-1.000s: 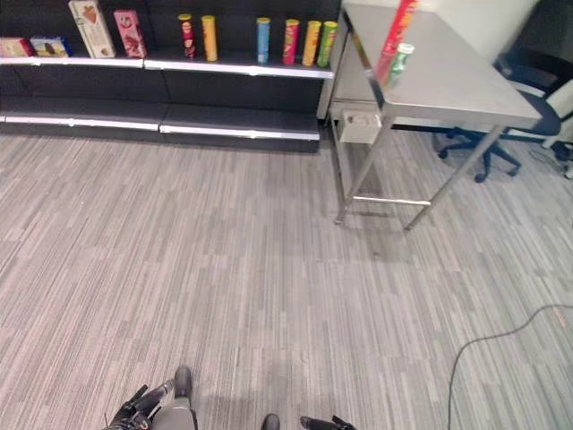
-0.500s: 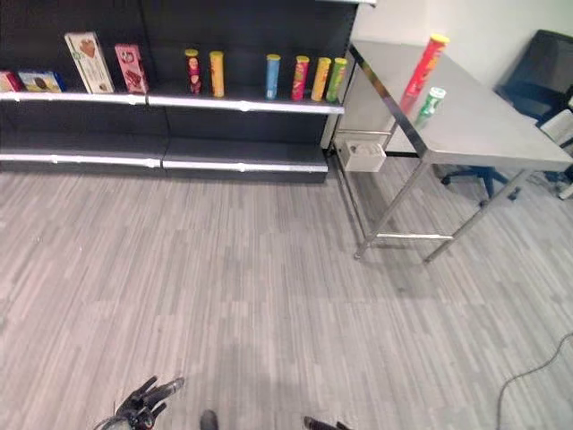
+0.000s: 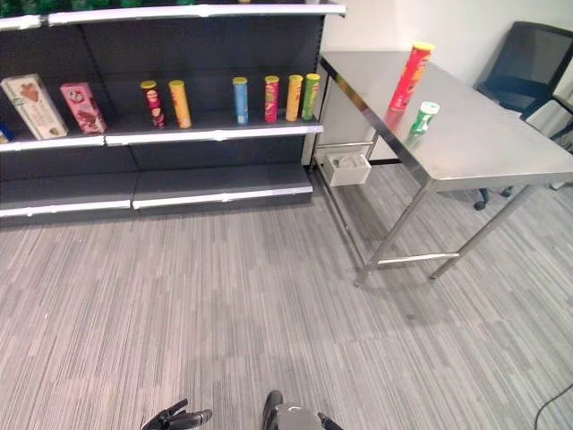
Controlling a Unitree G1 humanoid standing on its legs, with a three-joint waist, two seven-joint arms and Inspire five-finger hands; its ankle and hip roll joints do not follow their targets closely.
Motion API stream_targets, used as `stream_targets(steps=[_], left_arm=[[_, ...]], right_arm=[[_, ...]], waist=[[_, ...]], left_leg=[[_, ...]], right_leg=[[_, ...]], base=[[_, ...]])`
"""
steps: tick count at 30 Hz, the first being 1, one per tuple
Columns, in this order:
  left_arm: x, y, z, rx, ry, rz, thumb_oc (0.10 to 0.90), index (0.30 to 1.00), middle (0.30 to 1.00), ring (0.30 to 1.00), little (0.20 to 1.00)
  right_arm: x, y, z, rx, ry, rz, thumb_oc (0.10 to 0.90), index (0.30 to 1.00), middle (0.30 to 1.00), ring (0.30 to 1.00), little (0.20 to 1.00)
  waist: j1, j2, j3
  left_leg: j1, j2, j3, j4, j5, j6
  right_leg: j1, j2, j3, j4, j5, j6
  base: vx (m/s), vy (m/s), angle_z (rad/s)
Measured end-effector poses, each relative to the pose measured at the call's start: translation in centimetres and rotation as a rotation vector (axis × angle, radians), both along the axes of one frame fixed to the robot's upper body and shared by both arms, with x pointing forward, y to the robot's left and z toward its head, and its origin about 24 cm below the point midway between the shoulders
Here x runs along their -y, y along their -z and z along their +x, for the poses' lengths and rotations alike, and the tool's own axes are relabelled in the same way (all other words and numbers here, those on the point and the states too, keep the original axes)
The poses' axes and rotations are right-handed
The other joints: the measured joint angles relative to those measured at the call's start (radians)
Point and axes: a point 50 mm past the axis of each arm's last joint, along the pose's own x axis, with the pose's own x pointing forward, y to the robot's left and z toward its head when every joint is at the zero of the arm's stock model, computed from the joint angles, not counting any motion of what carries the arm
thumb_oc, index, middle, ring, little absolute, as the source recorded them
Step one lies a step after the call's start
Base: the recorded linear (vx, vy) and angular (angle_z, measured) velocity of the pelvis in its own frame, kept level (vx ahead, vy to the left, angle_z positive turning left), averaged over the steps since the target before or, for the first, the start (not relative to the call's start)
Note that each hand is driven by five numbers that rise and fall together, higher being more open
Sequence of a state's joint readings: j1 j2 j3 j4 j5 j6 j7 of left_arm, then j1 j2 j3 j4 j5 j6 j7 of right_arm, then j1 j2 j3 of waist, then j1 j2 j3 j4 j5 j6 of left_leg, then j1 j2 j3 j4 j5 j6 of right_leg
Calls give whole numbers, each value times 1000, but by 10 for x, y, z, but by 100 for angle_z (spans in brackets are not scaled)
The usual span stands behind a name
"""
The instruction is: Put the goods on the table back onto the shelves and tidy them up.
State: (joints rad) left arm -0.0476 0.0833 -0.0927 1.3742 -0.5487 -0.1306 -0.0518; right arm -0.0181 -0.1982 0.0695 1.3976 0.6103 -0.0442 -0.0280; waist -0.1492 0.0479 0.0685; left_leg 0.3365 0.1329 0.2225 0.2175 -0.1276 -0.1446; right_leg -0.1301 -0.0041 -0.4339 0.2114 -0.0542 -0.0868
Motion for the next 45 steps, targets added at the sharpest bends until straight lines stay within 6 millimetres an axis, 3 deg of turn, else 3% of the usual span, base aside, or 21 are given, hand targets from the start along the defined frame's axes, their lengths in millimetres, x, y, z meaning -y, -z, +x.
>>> stream_targets(steps=[3, 8, 10, 12, 15, 16, 18, 19, 20, 21, 24, 25, 27, 30, 32, 33, 36, 38, 42, 44, 45], left_arm=[[5, -2, 11, 45, 18, -11, 800, 900, 900, 900, 900], [3, -8, 29, 109, 19, -5, 800, 900, 900, 900, 900], [-4, -13, 41, 160, 14, 11, 800, 900, 900, 900, 900], [-12, -16, 46, 182, 15, 27, 800, 900, 900, 900, 900], [-13, -18, 53, 200, 12, 28, 800, 900, 900, 900, 900], [-10, -17, 51, 183, -18, 15, 800, 900, 900, 900, 900], [-10, -18, 57, 198, -44, 7, 800, 900, 900, 900, 900], [-12, -19, 57, 199, -47, 11, 800, 900, 900, 900, 900], [-29, -22, 58, 205, -73, 46, 800, 900, 900, 900, 900], [-40, -23, 57, 203, -108, 65, 800, 900, 900, 900, 900], [-44, -21, 48, 166, -134, 82, 800, 900, 900, 900, 900], [-40, -19, 47, 153, -112, 82, 800, 900, 900, 900, 900], [-31, -16, 42, 139, -41, 81, 800, 900, 900, 900, 900], [-18, -11, 34, 99, 5, 58, 800, 900, 900, 900, 900], [-8, -8, 30, 74, 38, 42, 800, 900, 900, 900, 900], [-3, -6, 23, 50, 79, 37, 800, 900, 900, 900, 900], [-7, -6, 22, 46, 121, 40, 800, 900, 900, 900, 900], [-13, -7, 23, 48, 128, 55, 800, 900, 900, 900, 900], [-9, -4, 14, 11, 178, 49, 800, 900, 900, 900, 900], [6, -2, 11, -3, 233, 17, 800, 900, 900, 900, 900], [10, -1, 8, -15, 240, 6, 800, 900, 900, 900, 900]], right_arm=[[-3, -2, 13, 58, -47, 0, 800, 900, 900, 900, 900], [-8, -7, 41, 126, -97, -14, 800, 900, 900, 900, 900], [-14, -8, 49, 144, -111, -16, 800, 900, 900, 900, 900], [-18, -8, 51, 145, -141, -14, 800, 900, 900, 900, 900], [-19, -5, 41, 112, -150, -14, 800, 900, 900, 900, 900], [-14, -2, 27, 50, -118, -20, 800, 900, 900, 900, 900], [-7, -2, 19, 19, -102, -37, 800, 900, 900, 900, 900], [-9, -1, 17, 15, -100, -36, 800, 900, 900, 900, 900], [-21, 2, 15, 14, -99, -4, 800, 900, 900, 900, 900], [-27, 3, 15, 13, -84, 13, 800, 900, 900, 900, 900], [-30, 4, 6, 19, -3, 24, 800, 900, 900, 900, 900], [-27, 4, 3, 12, -10, 16, 800, 900, 900, 900, 900], [-23, 5, -9, -32, -23, 23, 800, 900, 900, 900, 900], [-7, 0, 7, 32, -36, -29, 800, 900, 900, 900, 900], [-9, 0, 8, 53, -38, -28, 800, 900, 900, 900, 900], [-2, -3, 14, 77, -41, -55, 800, 900, 900, 900, 900], [3, -6, 23, 106, -89, -60, 800, 900, 900, 900, 900], [-3, -6, 26, 111, -98, -40, 800, 900, 900, 900, 900], [-10, 0, 7, 54, -77, -14, 800, 900, 900, 900, 900], [-4, 3, -19, -36, -48, -19, 800, 900, 900, 900, 900], [-3, 4, -35, -98, -33, -19, 800, 900, 900, 900, 900]], waist=[[20, -21, -21], [66, -60, -6], [83, -109, -2], [101, -132, 3], [104, -139, 17], [124, -122, 20], [134, -100, 46], [125, -119, 51], [120, -174, 57], [123, -193, 57], [97, -156, 62], [92, -136, 54], [83, -106, 29], [75, -68, 44], [50, -66, 49], [50, -67, 59], [20, -40, 42], [9, -52, 55], [-6, -95, 35], [-9, -68, 21], [1, -22, -12]], left_leg=[[-216, 45, -15, 443, 71, -124], [-466, 103, 26, 732, 81, -96], [-548, 128, 71, 646, 47, -35], [-558, 127, 69, 365, 32, -5], [-561, 99, 28, -93, 142, 15], [-555, 103, -165, -312, 204, -16], [-545, 127, -250, -315, 219, -30], [-528, 91, -223, -275, 332, -31], [-520, 42, -172, -226, 349, -7], [-500, 22, -134, -217, 326, 16], [-410, -10, -81, -246, 278, 77], [-378, -24, -66, -269, 269, 101], [-324, -91, -38, -311, 246, 149], [-274, -134, 45, -313, 201, 202], [-215, -173, 71, -308, 142, 238], [-172, -193, 119, -315, 119, 251], [-163, -159, 160, -311, 82, 231], [-152, -143, 208, -311, 67, 196], [-111, -161, 247, -308, 12, 141], [-25, -117, 227, -307, -25, 85], [3, -68, 209, -272, -27, 58]], right_leg=[[134, 29, 14, -167, 21, -12], [248, 22, 51, -234, 20, -28], [300, -9, 95, -276, 13, -11], [321, -31, 139, -295, 14, 24], [361, -79, 170, -302, -8, 79], [367, -92, 249, -303, -43, 127], [409, -126, 302, -303, -69, 174], [427, -160, 304, -299, -65, 205], [428, -228, 299, -279, -44, 205], [411, -256, 306, -252, -7, 211], [334, -303, 317, -72, 108, 204], [304, -312, 343, -16, 63, 250], [228, -334, 365, 89, 75, 252], [66, -387, 439, 333, 221, 276], [13, -394, 407, 411, 233, 263], [-53, -488, 308, 556, 210, 267], [-129, -351, 224, 497, 12, 225], [-151, -271, 126, 344, -34, 230], [-181, -206, -174, -13, 51, 171], [-127, -156, -159, -59, 139, 69], [-99, -90, -94, -48, 122, 22]], base=[[293, -178, -1], [257, -11, -23], [374, 195, -36], [178, 177, -61], [488, 382, -69], [594, 367, -94], [347, 244, -95], [412, 383, -76], [556, 585, -72], [513, 574, -74], [262, 299, -42], [388, 513, -23], [359, 552, -27], [216, 344, -58], [396, 468, -62], [281, 167, -96], [283, 38, -68], [197, -28, -47], [268, -93, -20], [463, -156, 25], [561, -321, -9]])
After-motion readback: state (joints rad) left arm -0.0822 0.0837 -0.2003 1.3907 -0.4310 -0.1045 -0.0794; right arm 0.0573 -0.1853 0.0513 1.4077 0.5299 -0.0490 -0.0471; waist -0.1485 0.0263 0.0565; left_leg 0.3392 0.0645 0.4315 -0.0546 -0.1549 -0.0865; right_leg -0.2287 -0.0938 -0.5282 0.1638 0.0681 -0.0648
